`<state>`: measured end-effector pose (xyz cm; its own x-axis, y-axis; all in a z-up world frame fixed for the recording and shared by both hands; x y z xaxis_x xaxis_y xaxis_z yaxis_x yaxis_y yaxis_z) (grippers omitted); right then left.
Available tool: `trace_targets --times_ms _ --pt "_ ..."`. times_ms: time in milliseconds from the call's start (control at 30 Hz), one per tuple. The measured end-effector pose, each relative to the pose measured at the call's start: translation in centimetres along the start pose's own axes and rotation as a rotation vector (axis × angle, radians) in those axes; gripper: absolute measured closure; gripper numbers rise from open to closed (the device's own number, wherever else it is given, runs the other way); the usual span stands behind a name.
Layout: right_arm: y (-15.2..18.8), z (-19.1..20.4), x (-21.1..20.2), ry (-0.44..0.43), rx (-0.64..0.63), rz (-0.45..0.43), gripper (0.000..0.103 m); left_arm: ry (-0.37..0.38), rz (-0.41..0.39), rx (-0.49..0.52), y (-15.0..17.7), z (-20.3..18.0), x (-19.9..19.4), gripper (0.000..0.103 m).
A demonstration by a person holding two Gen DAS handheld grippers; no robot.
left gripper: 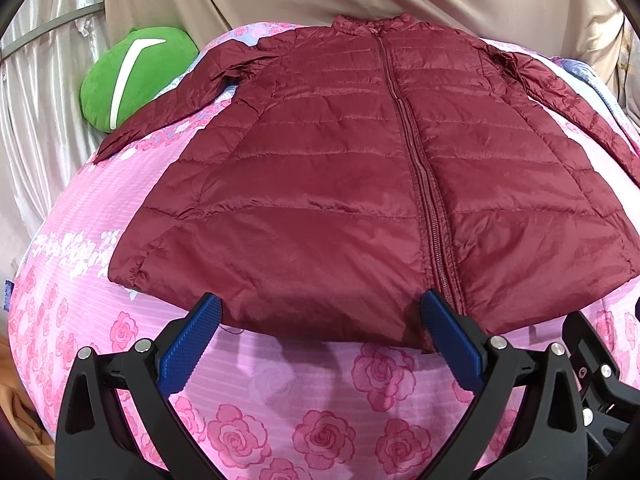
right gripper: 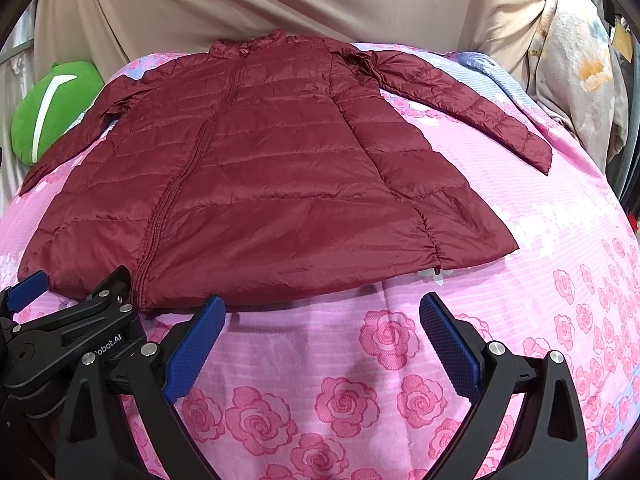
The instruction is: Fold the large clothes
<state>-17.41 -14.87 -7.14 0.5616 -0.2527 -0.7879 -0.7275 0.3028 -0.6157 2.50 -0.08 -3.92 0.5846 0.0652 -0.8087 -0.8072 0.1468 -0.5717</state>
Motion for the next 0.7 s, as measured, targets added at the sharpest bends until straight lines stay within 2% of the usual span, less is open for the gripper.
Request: trace_targets --times_ms 133,600,700 --pt "-0.7 0.0 0.2 0.004 -0.012 -0.002 0.006 0.021 0.008 0.01 -0.7 -0.2 0.1 0.005" --pt "-3.1 -0.7 1.6 -0.006 -0.006 0.029 0.006 0.02 0.024 0.034 -3.3 -1.7 1.0 0.005" --pt "-3.7 -1.3 1.5 -0.025 -0.005 0.027 0.006 0.045 0.029 0.052 -3.9 -2.3 0.9 0.005"
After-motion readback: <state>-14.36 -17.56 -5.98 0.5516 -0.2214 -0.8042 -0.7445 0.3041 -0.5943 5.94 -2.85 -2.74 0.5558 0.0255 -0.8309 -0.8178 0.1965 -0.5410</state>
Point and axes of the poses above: each gripper's, at about its wrist camera, not at the fingertips, and x roughly the way its jaws point, z to its left, y to its underside, the point moved 2 cm from there along x, roughly the way its jaws point, and after that the axes turned 8 degrees about z, right-handed, at the moved point
